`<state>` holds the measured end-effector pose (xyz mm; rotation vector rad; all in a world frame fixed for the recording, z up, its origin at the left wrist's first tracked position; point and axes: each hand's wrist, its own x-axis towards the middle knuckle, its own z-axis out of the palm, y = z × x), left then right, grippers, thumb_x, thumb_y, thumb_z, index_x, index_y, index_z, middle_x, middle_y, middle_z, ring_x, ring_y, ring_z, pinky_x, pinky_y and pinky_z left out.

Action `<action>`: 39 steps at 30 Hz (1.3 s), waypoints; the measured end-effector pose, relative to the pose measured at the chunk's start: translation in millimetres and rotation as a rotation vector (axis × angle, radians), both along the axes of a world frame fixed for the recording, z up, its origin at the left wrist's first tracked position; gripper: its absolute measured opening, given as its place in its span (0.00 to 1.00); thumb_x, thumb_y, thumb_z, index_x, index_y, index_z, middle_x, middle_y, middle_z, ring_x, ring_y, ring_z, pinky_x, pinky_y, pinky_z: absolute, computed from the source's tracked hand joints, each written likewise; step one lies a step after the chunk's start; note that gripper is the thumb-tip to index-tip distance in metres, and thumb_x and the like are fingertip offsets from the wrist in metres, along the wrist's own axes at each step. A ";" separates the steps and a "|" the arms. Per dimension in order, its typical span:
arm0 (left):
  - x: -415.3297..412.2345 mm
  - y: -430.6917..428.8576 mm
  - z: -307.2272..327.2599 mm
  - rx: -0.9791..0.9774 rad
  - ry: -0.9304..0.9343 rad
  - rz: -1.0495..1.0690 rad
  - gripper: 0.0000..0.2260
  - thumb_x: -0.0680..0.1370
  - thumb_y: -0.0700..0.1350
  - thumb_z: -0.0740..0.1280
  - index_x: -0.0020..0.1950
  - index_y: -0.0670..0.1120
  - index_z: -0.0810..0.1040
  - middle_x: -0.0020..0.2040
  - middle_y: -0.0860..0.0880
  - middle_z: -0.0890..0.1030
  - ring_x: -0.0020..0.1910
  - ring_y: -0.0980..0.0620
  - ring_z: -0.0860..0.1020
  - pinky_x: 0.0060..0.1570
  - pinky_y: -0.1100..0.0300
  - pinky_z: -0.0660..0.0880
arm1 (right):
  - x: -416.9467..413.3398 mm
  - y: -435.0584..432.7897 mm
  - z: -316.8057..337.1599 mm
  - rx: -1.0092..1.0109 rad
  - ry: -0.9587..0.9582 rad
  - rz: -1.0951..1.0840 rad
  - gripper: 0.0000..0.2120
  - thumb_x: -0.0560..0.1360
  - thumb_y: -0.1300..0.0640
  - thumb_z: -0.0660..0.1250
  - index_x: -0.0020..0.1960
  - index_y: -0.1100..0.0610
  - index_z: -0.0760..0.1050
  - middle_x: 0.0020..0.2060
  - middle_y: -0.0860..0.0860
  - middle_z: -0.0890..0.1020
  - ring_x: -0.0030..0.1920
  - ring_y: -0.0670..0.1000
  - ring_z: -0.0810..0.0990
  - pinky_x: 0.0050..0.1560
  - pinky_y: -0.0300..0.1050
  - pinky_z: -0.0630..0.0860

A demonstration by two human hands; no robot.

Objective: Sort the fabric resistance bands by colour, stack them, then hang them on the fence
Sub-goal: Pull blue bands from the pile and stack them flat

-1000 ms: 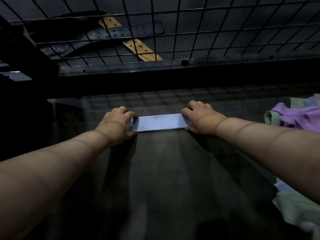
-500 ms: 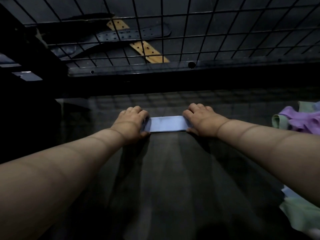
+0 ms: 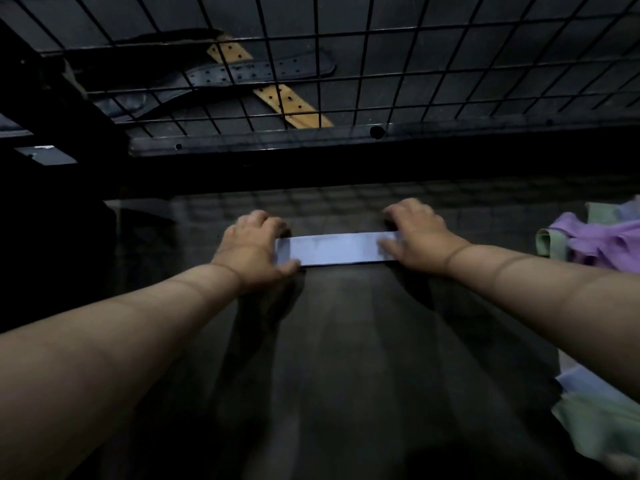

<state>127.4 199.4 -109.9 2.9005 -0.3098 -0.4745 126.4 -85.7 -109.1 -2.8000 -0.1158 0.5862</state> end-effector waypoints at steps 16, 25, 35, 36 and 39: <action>-12.2 11.8 -21.2 -0.566 0.168 1.120 0.07 0.76 0.38 0.66 0.49 0.40 0.83 0.46 0.42 0.83 0.48 0.41 0.82 0.54 0.49 0.80 | -18.3 -11.9 -12.2 0.269 0.139 -0.725 0.13 0.76 0.53 0.71 0.55 0.61 0.80 0.53 0.57 0.82 0.56 0.56 0.80 0.55 0.43 0.73; -2.8 10.7 -15.1 -0.617 0.245 1.283 0.11 0.72 0.36 0.68 0.53 0.37 0.79 0.47 0.40 0.81 0.45 0.40 0.81 0.47 0.48 0.80 | -15.1 -5.4 -5.6 0.277 0.166 -0.730 0.07 0.76 0.59 0.69 0.40 0.56 0.75 0.46 0.54 0.79 0.50 0.54 0.78 0.52 0.44 0.73; -3.4 14.8 -19.1 -0.577 0.138 1.161 0.12 0.77 0.42 0.69 0.56 0.36 0.81 0.51 0.41 0.81 0.51 0.42 0.80 0.55 0.53 0.77 | -12.7 -1.0 -7.5 0.215 0.164 -0.692 0.07 0.77 0.58 0.66 0.48 0.61 0.81 0.47 0.56 0.82 0.52 0.58 0.81 0.53 0.45 0.75; -3.6 15.8 -19.1 -0.566 0.138 1.129 0.11 0.77 0.41 0.68 0.56 0.36 0.81 0.51 0.40 0.82 0.51 0.41 0.81 0.56 0.52 0.78 | -12.3 -1.4 -9.3 0.209 0.158 -0.694 0.09 0.77 0.58 0.67 0.49 0.62 0.82 0.48 0.57 0.83 0.53 0.58 0.81 0.52 0.45 0.75; -6.0 18.6 -20.6 -0.483 0.126 1.026 0.09 0.76 0.40 0.68 0.54 0.38 0.81 0.51 0.40 0.82 0.52 0.41 0.81 0.56 0.50 0.78 | -12.9 -1.7 -12.5 0.174 0.137 -0.696 0.11 0.77 0.55 0.67 0.55 0.61 0.79 0.54 0.57 0.82 0.55 0.58 0.80 0.51 0.44 0.73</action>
